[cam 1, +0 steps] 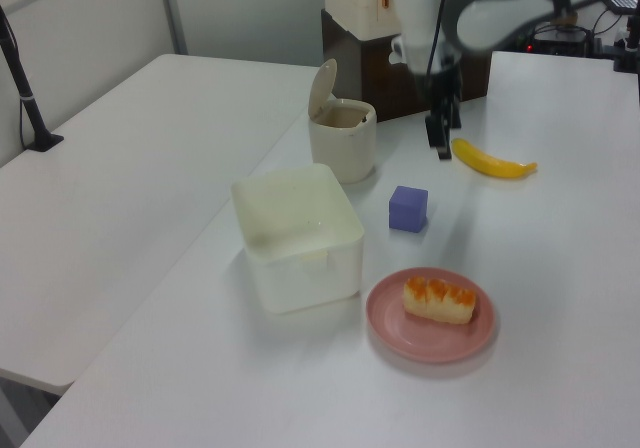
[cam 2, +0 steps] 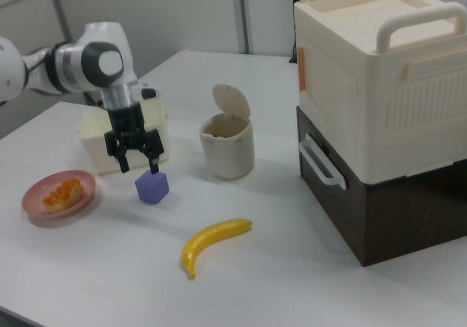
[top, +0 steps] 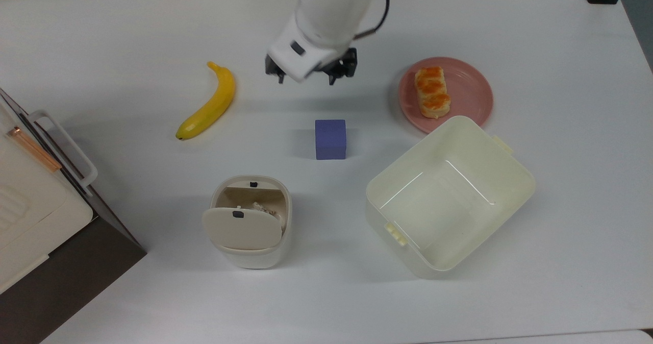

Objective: Grab it up and put it in the trash
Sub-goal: 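Move the gripper over the purple cube and lower onto it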

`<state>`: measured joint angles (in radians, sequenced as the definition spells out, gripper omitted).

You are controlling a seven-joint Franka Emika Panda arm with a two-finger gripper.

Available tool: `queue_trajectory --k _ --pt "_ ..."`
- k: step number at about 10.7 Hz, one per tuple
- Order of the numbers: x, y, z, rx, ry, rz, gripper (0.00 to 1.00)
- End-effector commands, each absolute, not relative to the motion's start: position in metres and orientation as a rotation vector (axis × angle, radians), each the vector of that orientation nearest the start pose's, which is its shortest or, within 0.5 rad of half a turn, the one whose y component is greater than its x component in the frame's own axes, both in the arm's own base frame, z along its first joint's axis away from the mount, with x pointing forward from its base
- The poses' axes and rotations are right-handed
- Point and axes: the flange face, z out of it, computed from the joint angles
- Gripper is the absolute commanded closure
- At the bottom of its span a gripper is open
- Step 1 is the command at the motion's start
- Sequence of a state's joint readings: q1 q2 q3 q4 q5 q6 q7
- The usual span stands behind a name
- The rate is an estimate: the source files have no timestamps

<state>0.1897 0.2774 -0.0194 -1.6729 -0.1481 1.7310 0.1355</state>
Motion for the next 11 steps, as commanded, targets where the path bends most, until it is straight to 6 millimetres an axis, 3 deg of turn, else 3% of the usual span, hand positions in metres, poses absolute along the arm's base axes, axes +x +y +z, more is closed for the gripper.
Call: queue_trajectory --k 1,4,7,8,9,10,11 --pt "0.623 0.112 0.385 -3.323 -0.184 0.206 0.0" --pt "0.653 0.143 0.313 -3.347 -0.09 -0.057 0.0" --pt "0.654 0.167 0.287 -3.349 -0.094 -0.129 0.0" --pt "0.654 0.166 0.287 -3.351 -0.103 -0.123 0.22" --pt "0.656 0.158 0.293 -3.355 -0.093 -0.118 0.69" --pt "0.659 0.144 0.306 -3.353 -0.069 -0.135 0.94" --pt "0.656 0.13 0.319 -3.366 -0.072 -0.073 1.0"
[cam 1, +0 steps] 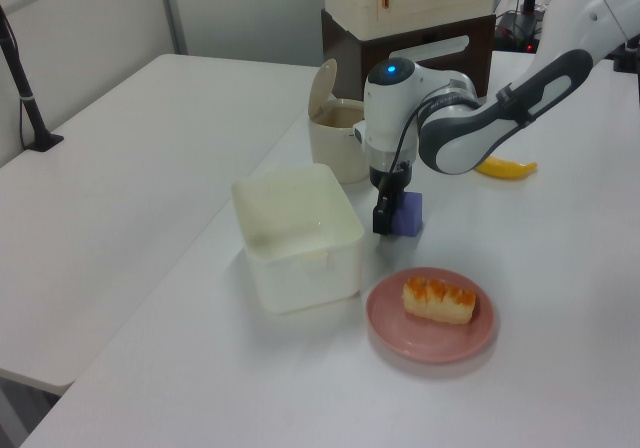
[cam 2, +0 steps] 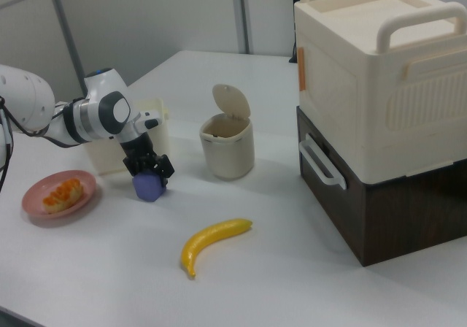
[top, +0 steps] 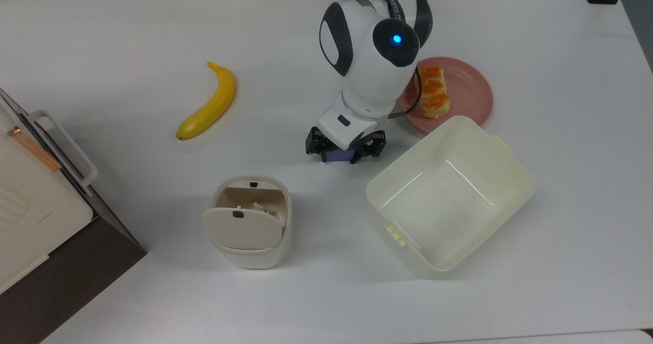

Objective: Grab it up and put it in the trash
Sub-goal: 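Close the gripper on the purple cube and lift it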

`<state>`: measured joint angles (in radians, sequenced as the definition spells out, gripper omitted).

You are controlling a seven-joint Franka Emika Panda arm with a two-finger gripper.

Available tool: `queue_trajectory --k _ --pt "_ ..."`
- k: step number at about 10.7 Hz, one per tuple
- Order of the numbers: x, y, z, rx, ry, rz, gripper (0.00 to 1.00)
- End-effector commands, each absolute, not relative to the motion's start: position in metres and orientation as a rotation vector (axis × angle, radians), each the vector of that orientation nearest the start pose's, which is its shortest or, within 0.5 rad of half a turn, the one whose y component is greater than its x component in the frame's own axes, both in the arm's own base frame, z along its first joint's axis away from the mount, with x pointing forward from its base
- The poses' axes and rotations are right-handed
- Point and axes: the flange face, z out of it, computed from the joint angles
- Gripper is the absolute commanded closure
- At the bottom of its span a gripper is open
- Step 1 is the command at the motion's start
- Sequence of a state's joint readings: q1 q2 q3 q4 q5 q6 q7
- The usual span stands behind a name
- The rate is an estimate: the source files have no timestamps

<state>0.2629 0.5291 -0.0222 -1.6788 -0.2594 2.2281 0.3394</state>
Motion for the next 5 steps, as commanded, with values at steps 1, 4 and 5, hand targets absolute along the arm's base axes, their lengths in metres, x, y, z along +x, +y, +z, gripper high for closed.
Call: queue_trajectory --k 1,4,5 --pt "0.651 0.115 0.336 -3.377 -0.107 0.0 1.0" --pt "0.676 0.032 0.41 -3.345 0.053 -0.153 1.0" --pt "0.689 0.009 0.436 -3.319 0.128 -0.246 0.99"
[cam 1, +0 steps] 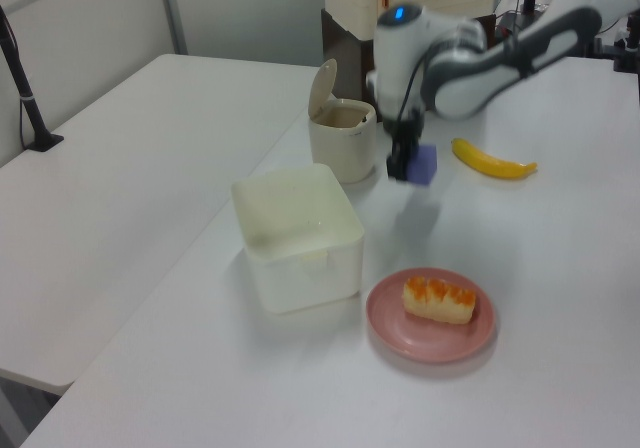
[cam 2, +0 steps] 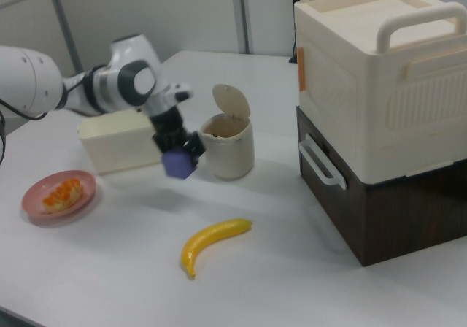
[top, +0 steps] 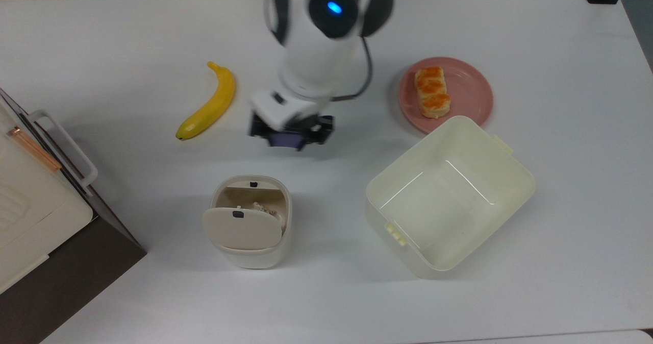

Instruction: Grab it up and put it in the trash

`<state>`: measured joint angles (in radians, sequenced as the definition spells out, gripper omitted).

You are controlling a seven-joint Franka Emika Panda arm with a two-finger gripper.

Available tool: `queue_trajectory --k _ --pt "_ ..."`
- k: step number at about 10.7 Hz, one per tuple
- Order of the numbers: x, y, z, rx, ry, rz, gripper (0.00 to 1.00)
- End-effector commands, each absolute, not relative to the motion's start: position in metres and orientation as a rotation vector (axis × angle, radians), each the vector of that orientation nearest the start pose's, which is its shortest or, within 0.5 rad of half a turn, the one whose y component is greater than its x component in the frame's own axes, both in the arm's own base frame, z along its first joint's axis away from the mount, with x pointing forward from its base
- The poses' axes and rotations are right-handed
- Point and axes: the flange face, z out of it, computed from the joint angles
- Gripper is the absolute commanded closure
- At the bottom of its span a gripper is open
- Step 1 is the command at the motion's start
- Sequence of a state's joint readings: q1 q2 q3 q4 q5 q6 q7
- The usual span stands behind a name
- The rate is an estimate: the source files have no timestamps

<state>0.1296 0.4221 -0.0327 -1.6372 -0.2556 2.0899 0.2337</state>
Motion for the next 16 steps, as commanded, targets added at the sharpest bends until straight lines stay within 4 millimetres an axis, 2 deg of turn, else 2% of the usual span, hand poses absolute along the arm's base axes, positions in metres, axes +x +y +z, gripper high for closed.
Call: queue_trajectory --k 1,2,3,4,5,6,7,8,9,10,11,12,13,14,15,16 --pt "0.7 -0.003 0.458 -3.292 0.173 -0.367 0.98" --pt "0.71 -0.006 0.482 -3.245 0.19 -0.561 0.97" --pt "0.716 -0.01 0.493 -3.199 0.23 -0.705 0.94" --pt "0.722 -0.011 0.494 -3.158 0.281 -0.795 0.94" --pt "0.73 -0.011 0.486 -3.128 0.315 -0.85 0.93" --pt "0.732 -0.008 0.48 -3.118 0.346 -0.854 0.93" --pt "0.731 -0.006 0.484 -3.116 0.346 -0.853 0.93" --pt "0.719 -0.004 0.493 -3.142 0.337 -0.782 0.94" --pt "0.702 -0.003 0.496 -3.223 0.225 -0.583 0.94" --pt "0.686 0.001 0.494 -3.256 0.004 -0.324 0.94" --pt "0.672 0.002 0.504 -3.17 -0.122 -0.173 0.94" --pt "0.666 0.012 0.502 -3.144 -0.17 -0.109 0.94" --pt "0.665 0.024 0.483 -3.157 -0.2 -0.051 0.93" --pt "0.662 0.037 0.458 -3.183 -0.247 0.012 0.78" --pt "0.664 0.038 0.445 -3.196 -0.213 0.031 0.71" --pt "0.667 0.041 0.441 -3.199 -0.176 0.018 0.61"
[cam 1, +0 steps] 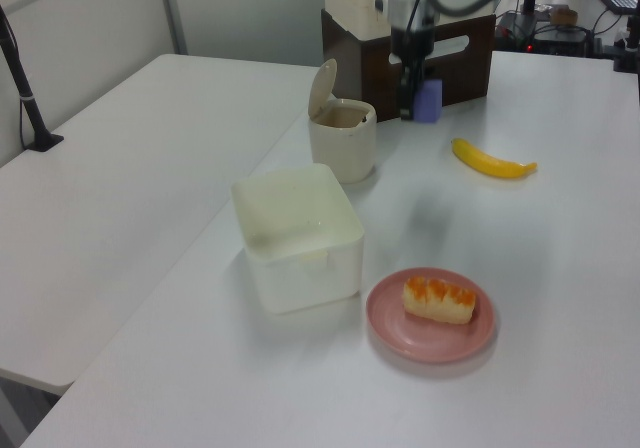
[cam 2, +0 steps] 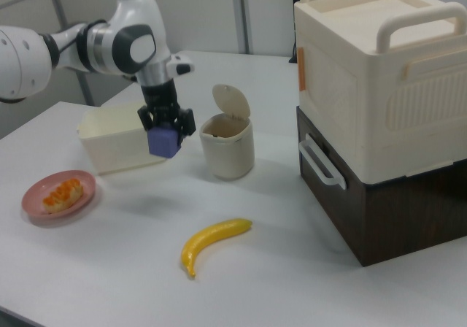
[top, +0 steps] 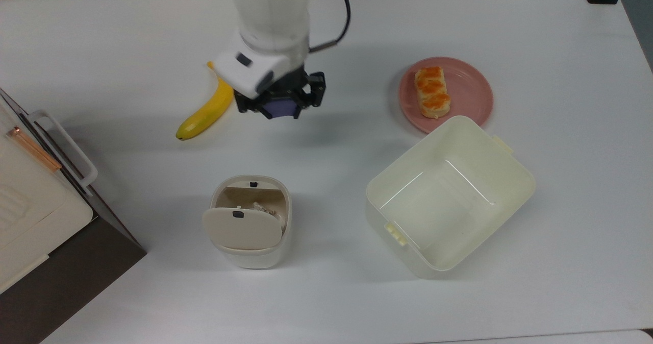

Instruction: Grab it up and put it in the trash

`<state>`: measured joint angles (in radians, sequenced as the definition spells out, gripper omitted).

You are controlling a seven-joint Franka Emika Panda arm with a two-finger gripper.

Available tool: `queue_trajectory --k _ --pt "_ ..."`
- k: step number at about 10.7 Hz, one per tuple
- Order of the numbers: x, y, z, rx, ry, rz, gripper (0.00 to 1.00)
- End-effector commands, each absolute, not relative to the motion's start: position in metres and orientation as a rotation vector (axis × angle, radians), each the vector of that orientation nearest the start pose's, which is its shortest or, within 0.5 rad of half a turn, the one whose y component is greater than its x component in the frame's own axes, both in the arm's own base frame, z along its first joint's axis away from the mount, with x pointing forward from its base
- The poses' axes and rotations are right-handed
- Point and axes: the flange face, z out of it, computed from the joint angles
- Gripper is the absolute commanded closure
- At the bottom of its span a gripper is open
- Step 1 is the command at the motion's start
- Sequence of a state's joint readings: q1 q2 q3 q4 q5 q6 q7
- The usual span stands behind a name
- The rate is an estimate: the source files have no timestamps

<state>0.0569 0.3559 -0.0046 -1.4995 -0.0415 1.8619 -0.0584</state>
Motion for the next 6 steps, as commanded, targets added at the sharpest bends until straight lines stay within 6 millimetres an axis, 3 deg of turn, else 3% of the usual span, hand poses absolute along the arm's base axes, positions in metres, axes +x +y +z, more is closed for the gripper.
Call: queue_trajectory --k 1,2,4,6 --pt "0.669 0.054 0.434 -3.208 -0.166 -0.003 0.4" --pt "0.672 0.058 0.42 -3.233 -0.134 0.007 0.11" --pt "0.676 0.07 0.388 -3.276 -0.156 0.044 0.0" --pt "0.677 0.076 0.374 -3.303 -0.132 0.054 0.0"
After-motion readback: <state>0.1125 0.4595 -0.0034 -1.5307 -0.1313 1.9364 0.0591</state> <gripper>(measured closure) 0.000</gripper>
